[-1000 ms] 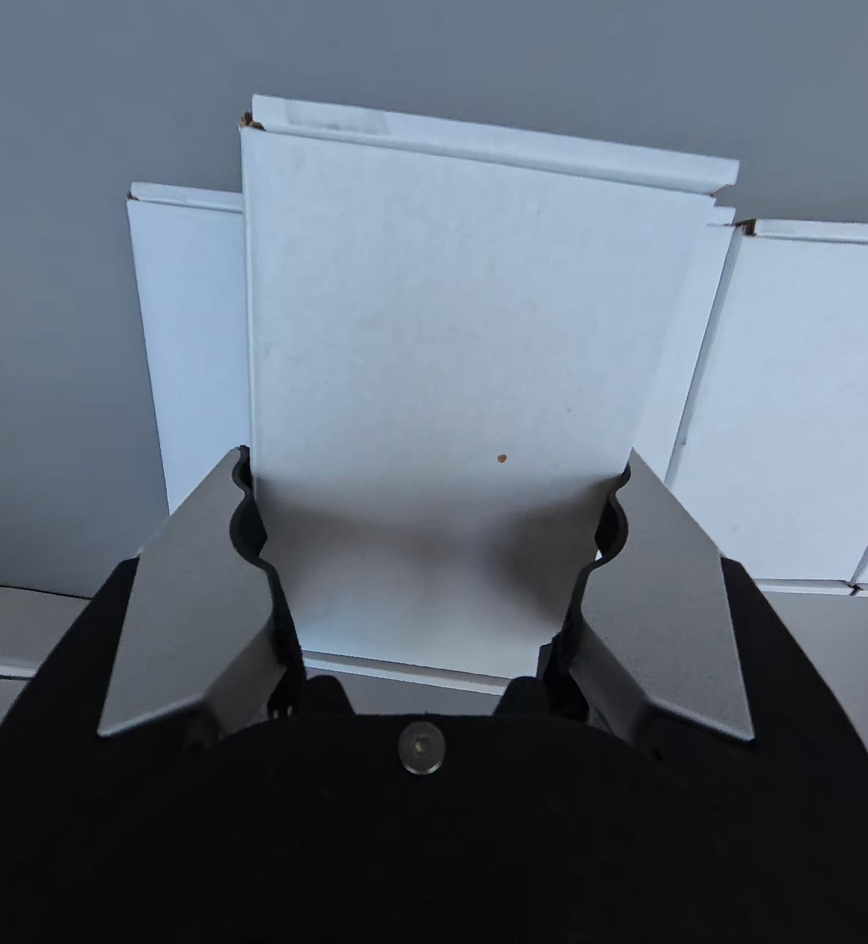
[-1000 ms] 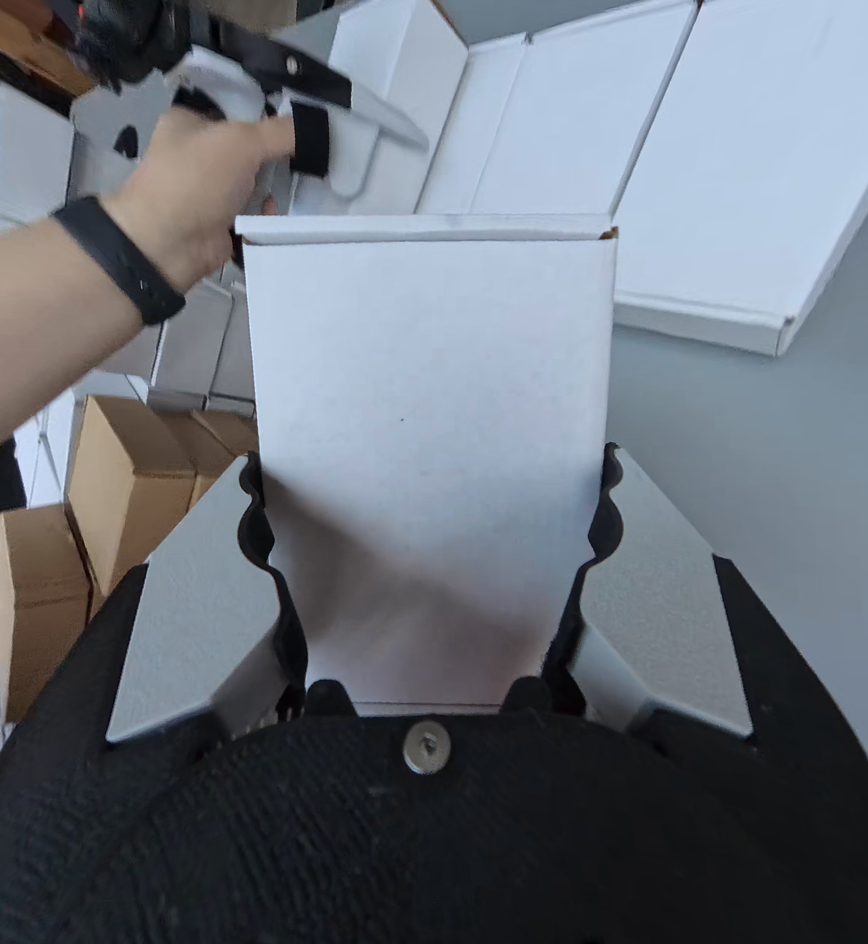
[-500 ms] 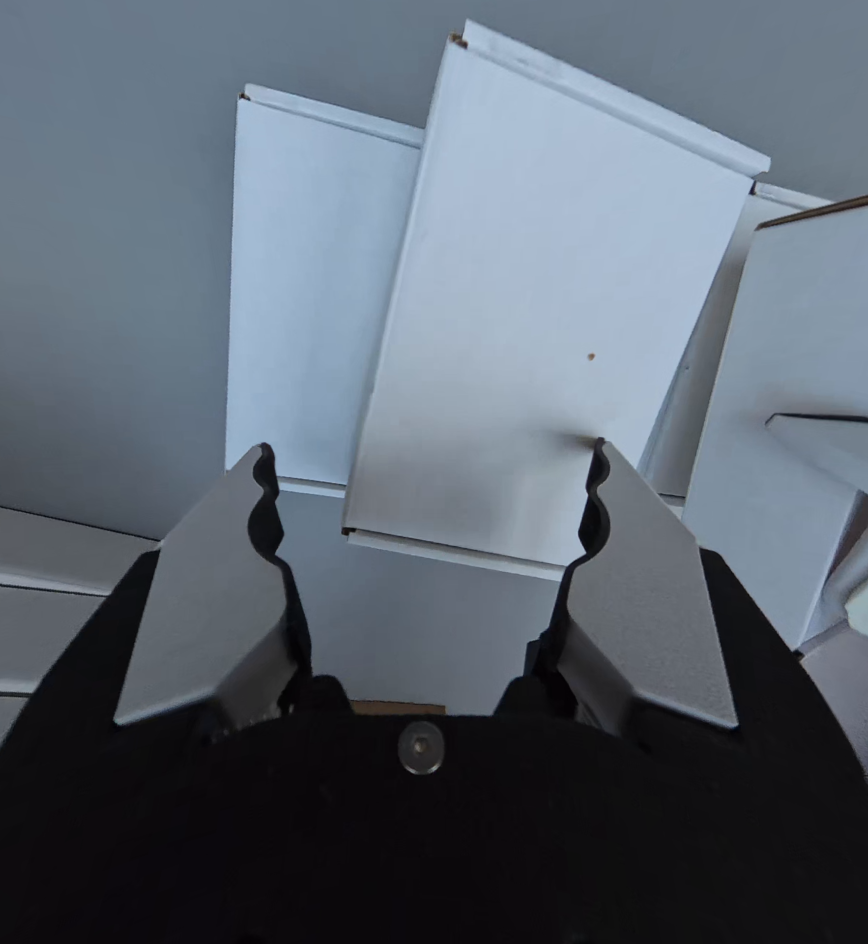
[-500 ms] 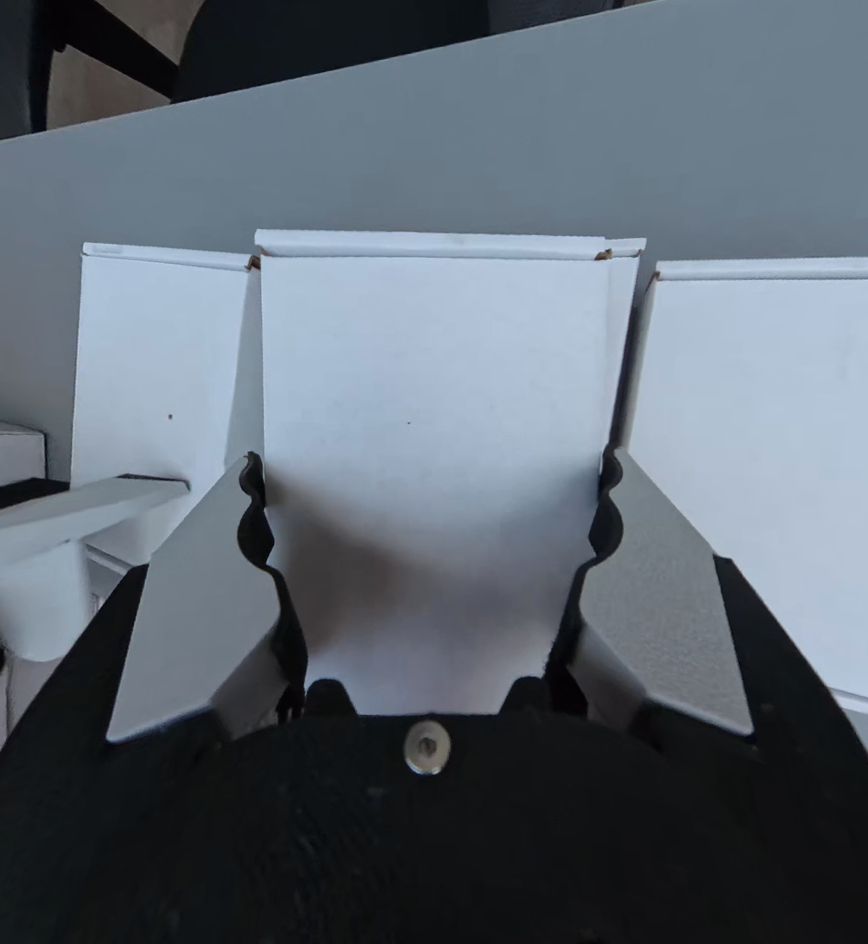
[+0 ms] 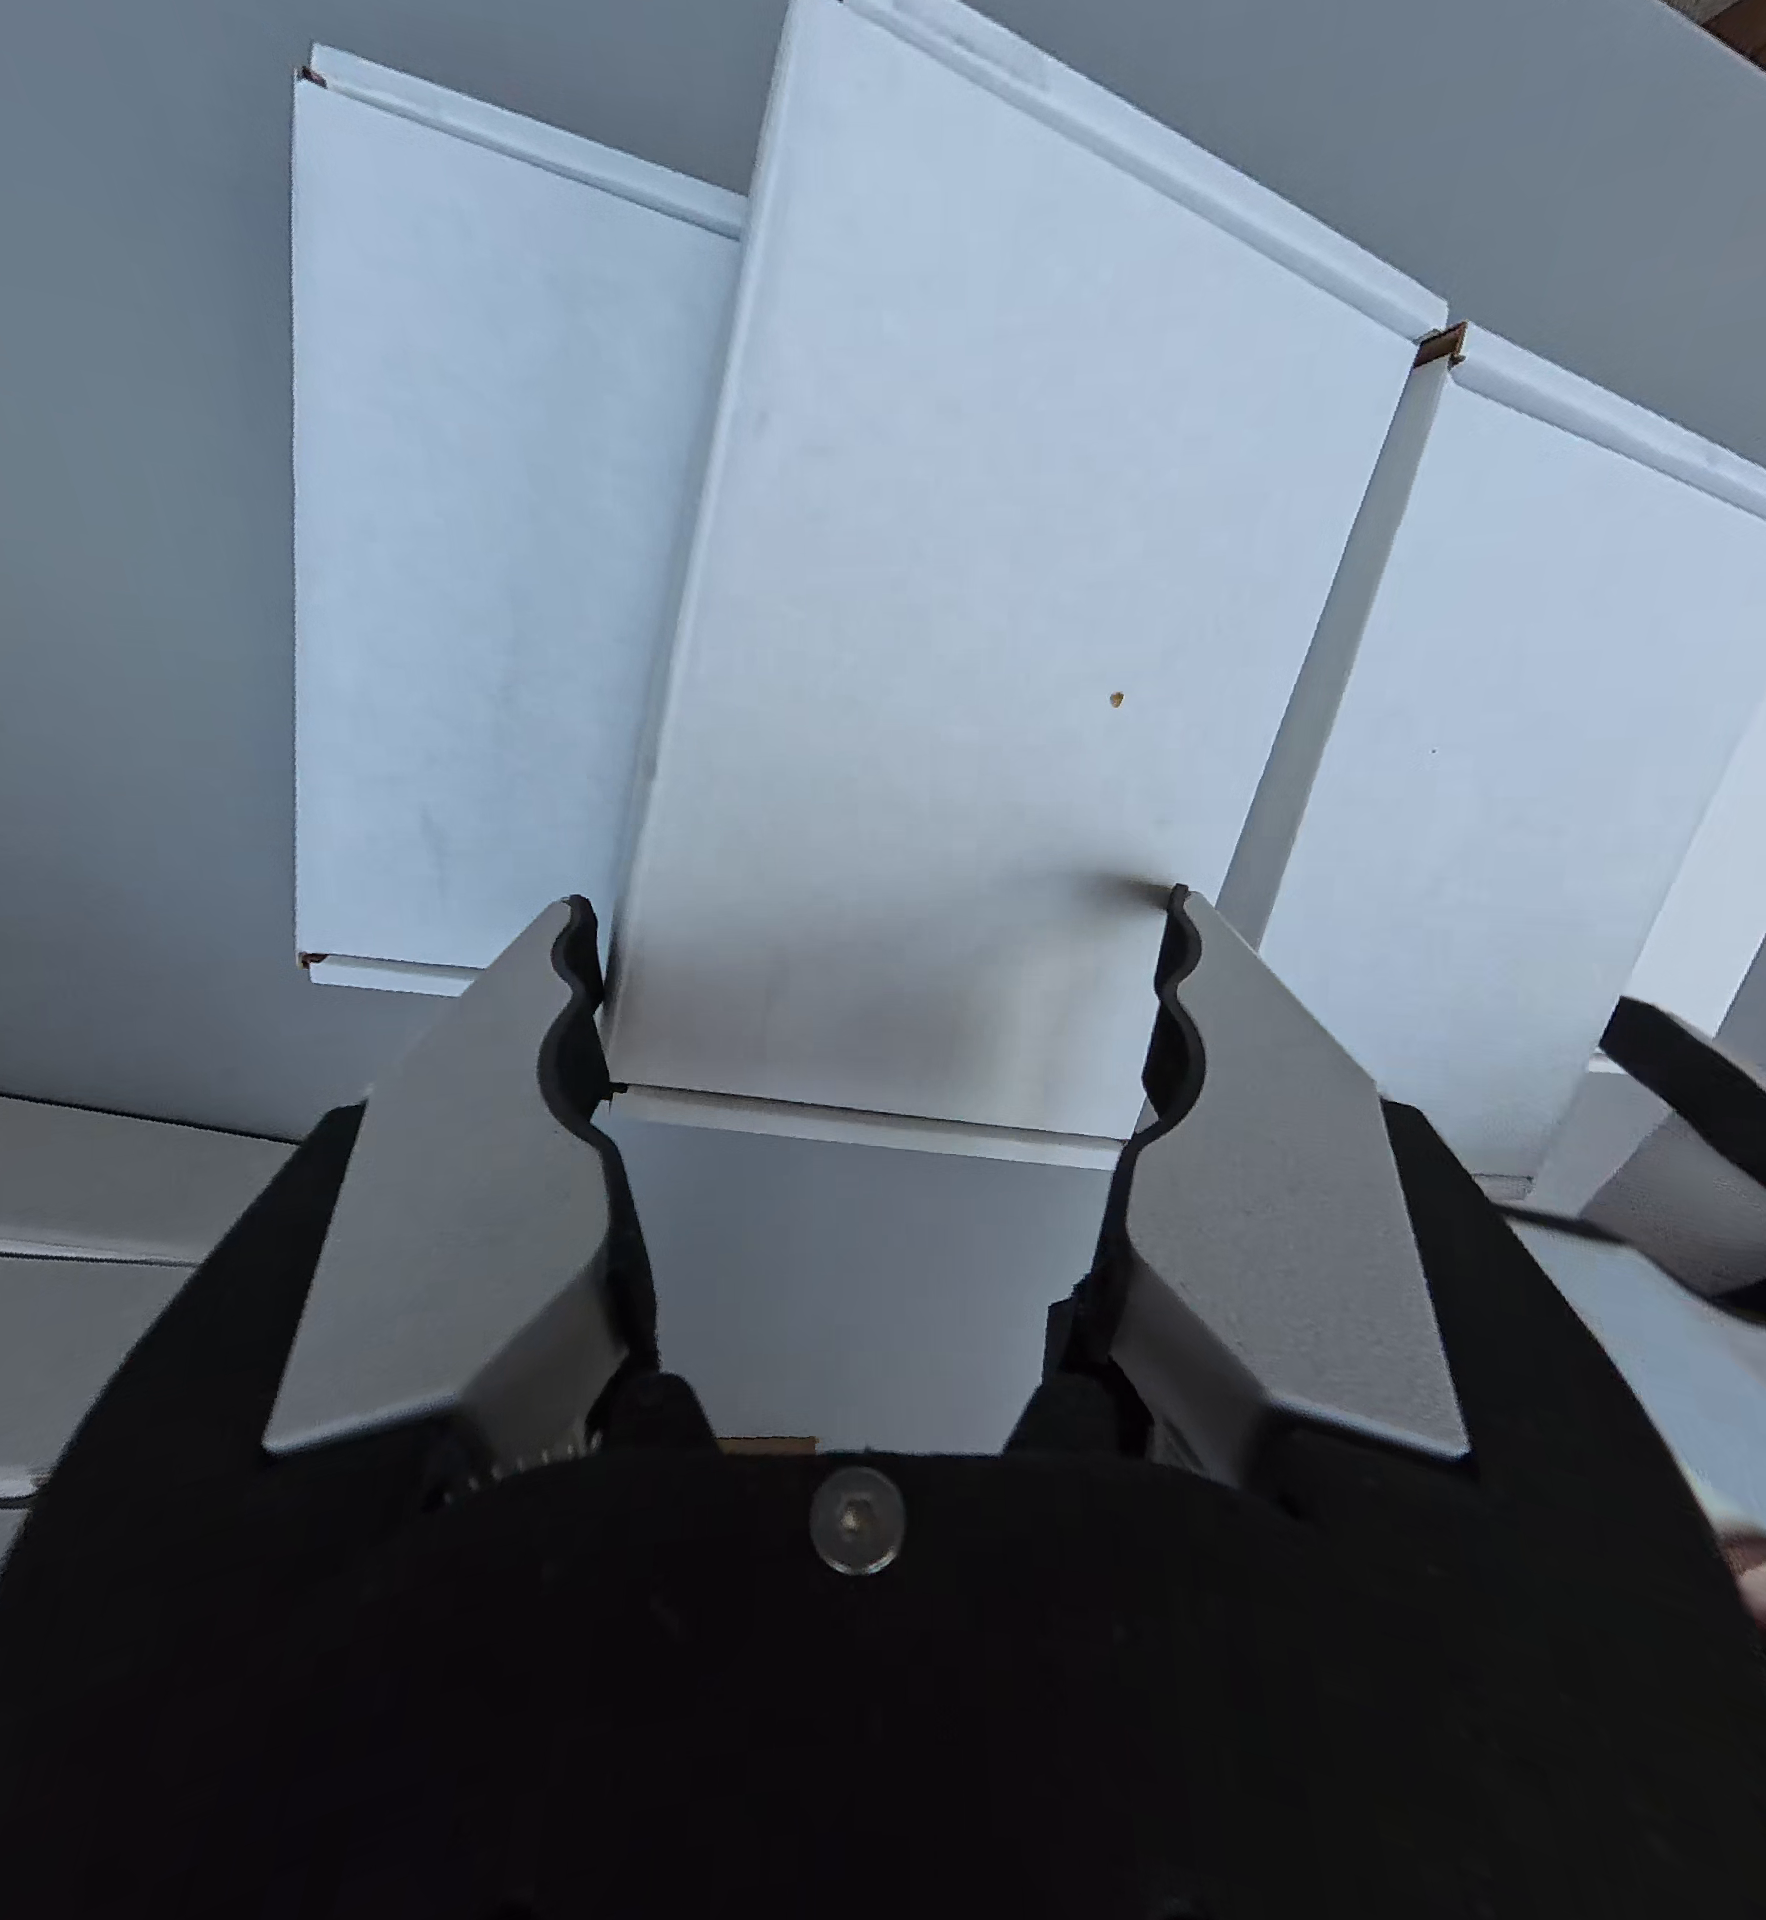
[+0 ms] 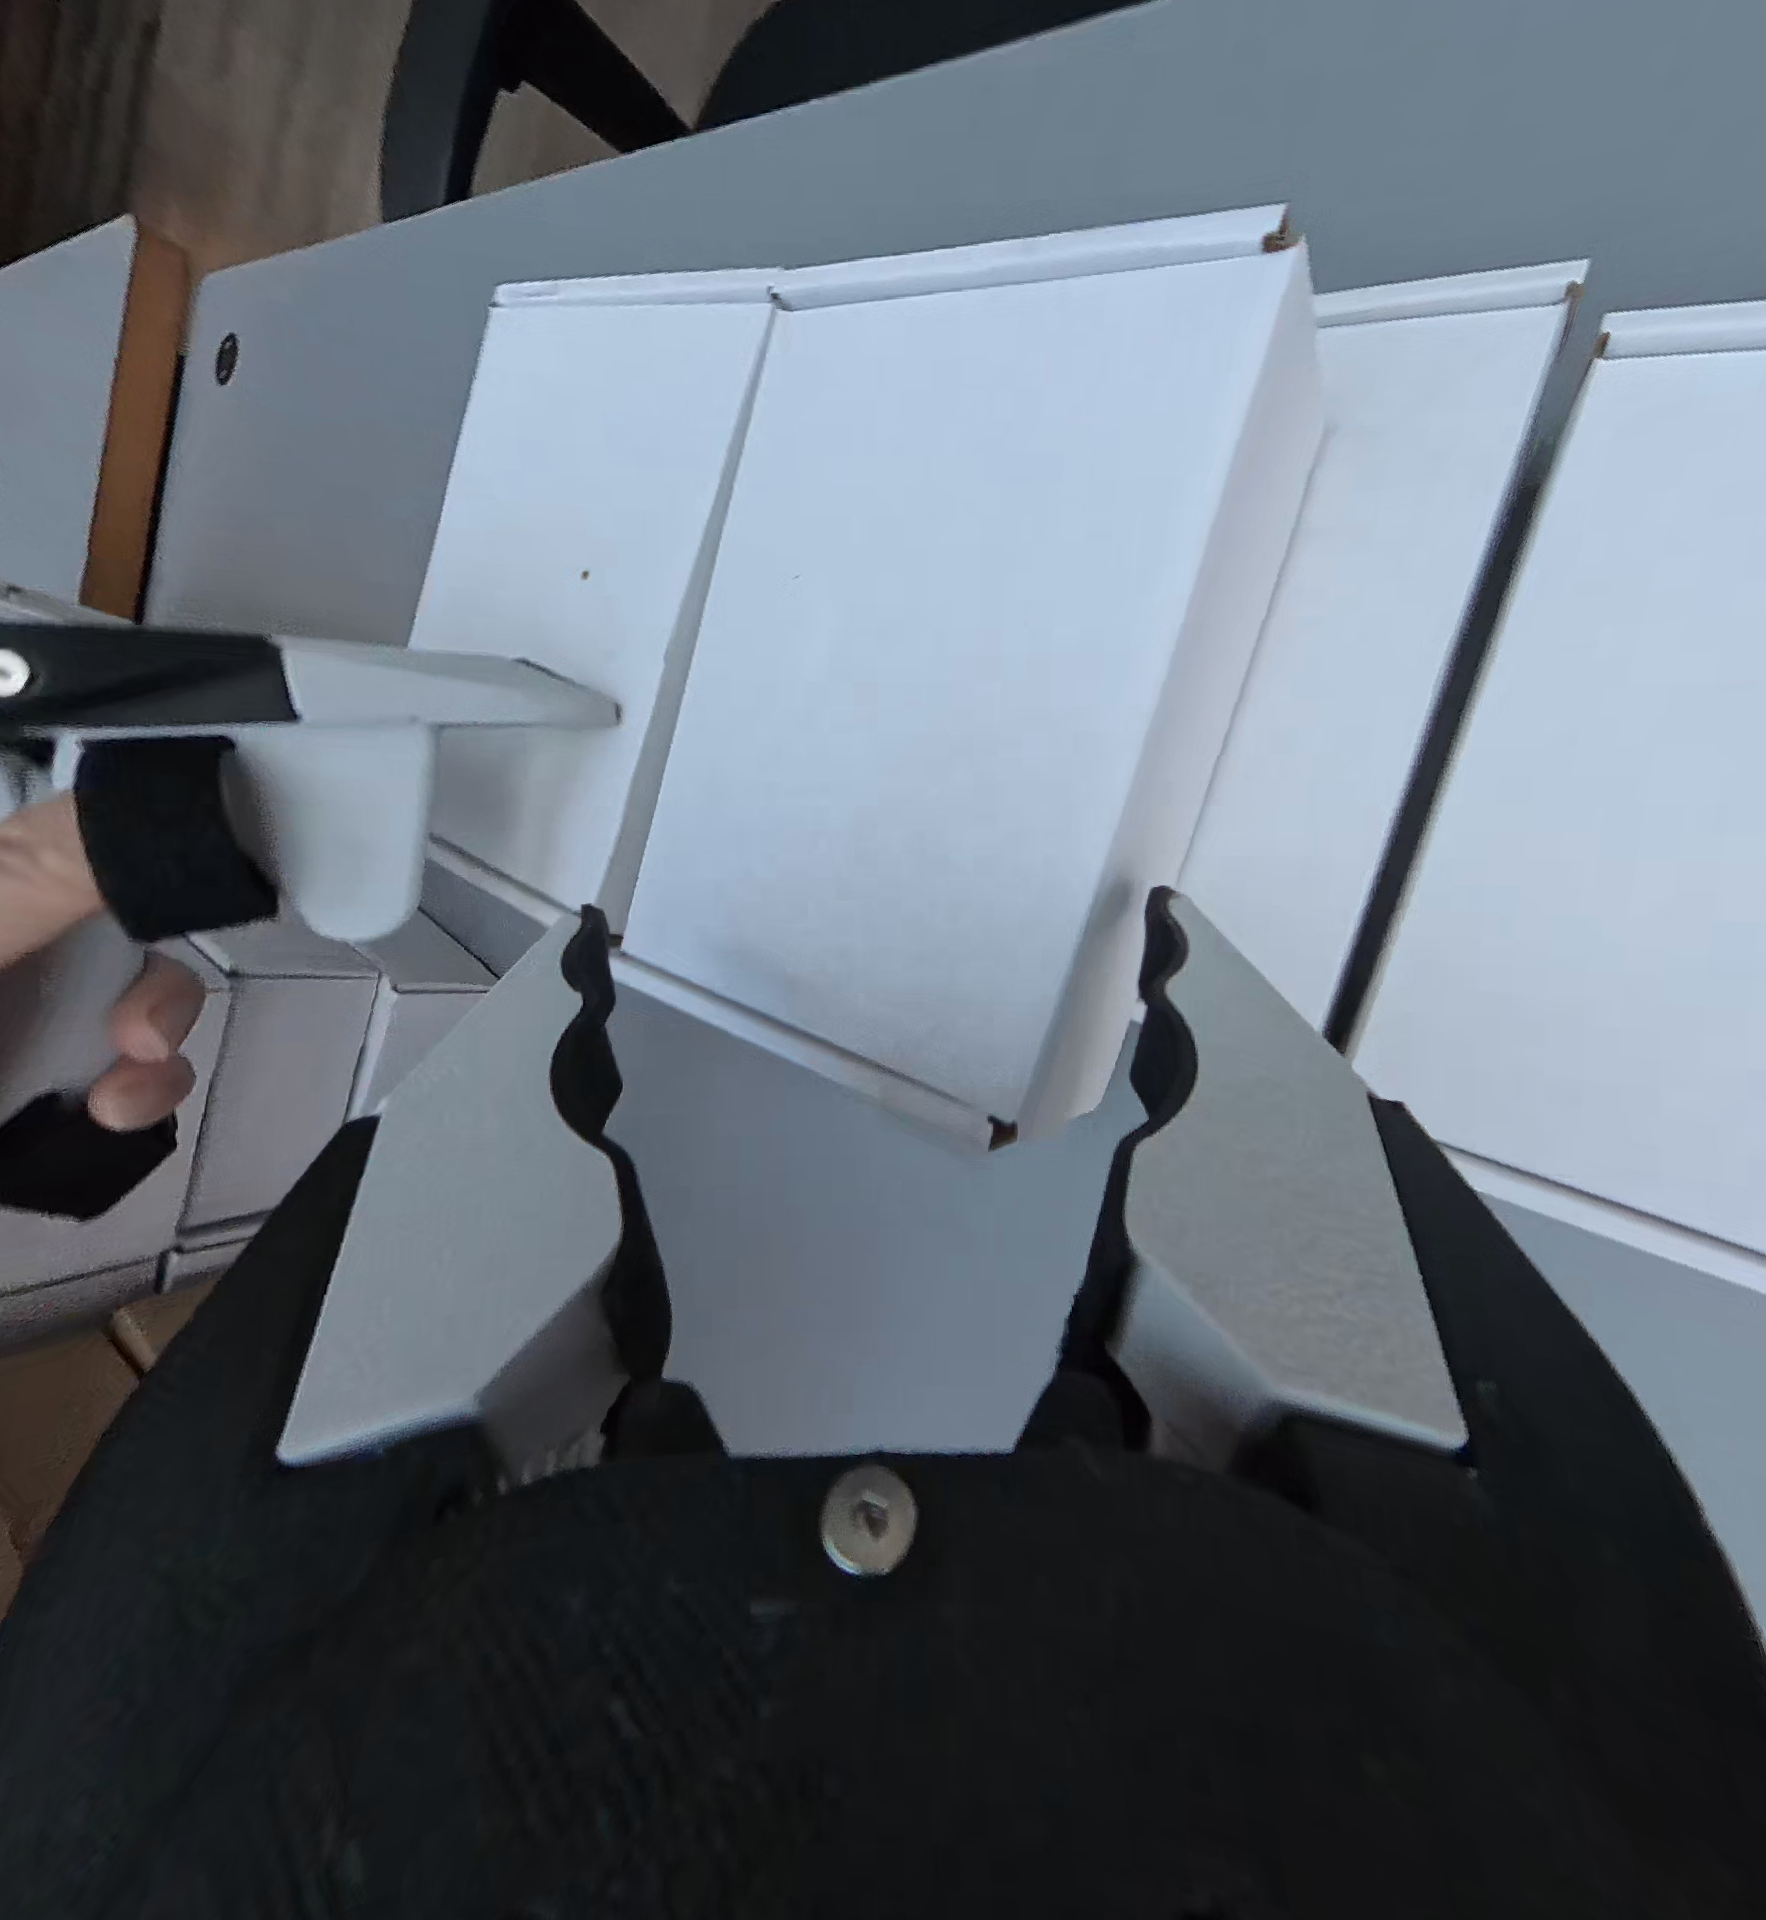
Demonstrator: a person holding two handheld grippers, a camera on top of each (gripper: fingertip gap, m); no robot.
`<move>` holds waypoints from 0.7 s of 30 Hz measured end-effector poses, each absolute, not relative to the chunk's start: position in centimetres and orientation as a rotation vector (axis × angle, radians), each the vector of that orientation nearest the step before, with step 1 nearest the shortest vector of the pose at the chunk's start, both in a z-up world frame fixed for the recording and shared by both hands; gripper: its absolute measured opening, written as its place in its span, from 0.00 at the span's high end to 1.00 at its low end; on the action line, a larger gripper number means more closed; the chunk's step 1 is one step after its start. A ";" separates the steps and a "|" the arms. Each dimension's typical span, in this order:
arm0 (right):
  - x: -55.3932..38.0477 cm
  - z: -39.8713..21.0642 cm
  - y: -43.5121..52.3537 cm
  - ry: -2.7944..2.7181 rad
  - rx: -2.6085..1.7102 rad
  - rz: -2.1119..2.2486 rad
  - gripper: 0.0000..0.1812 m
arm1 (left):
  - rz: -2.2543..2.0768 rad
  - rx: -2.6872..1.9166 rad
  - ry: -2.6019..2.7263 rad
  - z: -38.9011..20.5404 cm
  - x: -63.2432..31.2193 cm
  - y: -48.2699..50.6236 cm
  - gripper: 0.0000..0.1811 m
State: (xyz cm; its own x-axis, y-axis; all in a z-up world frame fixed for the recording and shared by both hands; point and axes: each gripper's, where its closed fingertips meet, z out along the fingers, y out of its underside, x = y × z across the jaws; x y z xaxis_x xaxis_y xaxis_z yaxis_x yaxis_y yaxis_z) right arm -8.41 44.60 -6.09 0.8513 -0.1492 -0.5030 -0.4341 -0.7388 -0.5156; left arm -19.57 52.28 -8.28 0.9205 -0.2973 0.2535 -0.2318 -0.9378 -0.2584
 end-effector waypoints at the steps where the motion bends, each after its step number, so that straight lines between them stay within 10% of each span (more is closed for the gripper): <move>1: -8.7 -5.9 44.1 0.370 -2.356 0.551 0.44 | -0.432 -2.861 0.396 -8.3 -19.5 52.3 0.41; 21: -7.9 -8.6 41.1 -0.122 -2.610 0.195 0.50 | -0.473 -2.866 0.385 -8.1 -19.5 52.6 0.43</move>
